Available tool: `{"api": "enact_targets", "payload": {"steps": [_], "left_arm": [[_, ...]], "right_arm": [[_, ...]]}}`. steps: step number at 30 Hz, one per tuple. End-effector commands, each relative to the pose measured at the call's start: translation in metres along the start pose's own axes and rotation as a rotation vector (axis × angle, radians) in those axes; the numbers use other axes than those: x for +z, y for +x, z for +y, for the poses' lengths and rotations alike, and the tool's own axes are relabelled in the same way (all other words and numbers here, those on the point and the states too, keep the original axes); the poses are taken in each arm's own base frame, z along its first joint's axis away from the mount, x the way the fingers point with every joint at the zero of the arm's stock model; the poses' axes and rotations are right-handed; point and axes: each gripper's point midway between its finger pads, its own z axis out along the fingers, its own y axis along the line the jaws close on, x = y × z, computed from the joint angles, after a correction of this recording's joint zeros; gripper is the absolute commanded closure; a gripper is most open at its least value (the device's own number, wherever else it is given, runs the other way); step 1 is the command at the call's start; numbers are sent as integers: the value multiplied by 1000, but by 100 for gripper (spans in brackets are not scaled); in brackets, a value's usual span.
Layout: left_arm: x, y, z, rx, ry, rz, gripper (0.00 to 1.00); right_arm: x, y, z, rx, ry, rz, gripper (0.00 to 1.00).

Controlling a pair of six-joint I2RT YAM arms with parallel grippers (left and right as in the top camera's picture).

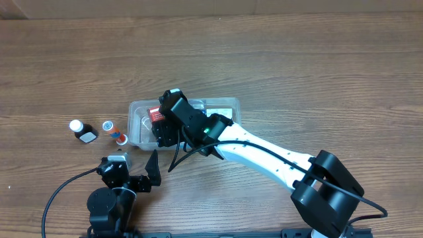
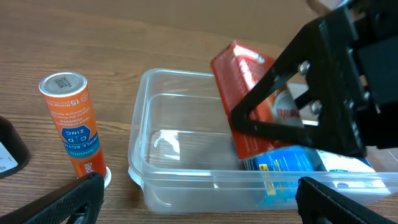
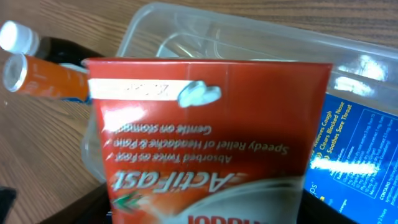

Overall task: Pack container
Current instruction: 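Place the red box into the container's left end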

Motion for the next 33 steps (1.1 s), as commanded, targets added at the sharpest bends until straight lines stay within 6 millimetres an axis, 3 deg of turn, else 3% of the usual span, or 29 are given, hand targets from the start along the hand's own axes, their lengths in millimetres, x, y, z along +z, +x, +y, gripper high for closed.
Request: {"api": "enact_targets", "payload": {"steps": [1, 9, 14, 16, 19, 21, 23, 31, 33], "left_arm": [[0, -1, 0, 15, 1, -9, 0], [0, -1, 0, 16, 1, -9, 0], [0, -1, 0, 15, 1, -9, 0], [0, -1, 0, 16, 1, -10, 0], [0, -1, 0, 16, 1, -9, 0], [0, -1, 0, 16, 1, -9, 0], [0, -1, 0, 16, 1, -10, 0], [0, -1, 0, 16, 1, -9, 0], [0, -1, 0, 16, 1, -10, 0]], "right_arm": [[2, -1, 3, -6, -10, 1, 20], [2, -7, -8, 0, 18, -13, 19], [0, 3, -24, 14, 71, 37, 20], [-2, 7, -43, 68, 127, 62, 24], [-10, 3, -89, 187, 226, 83, 26], [-15, 0, -91, 156, 269, 56, 26], [-21, 6, -108, 177, 348, 71, 26], [-22, 1, -120, 182, 324, 89, 21], [-26, 1, -132, 204, 347, 99, 21]]}}
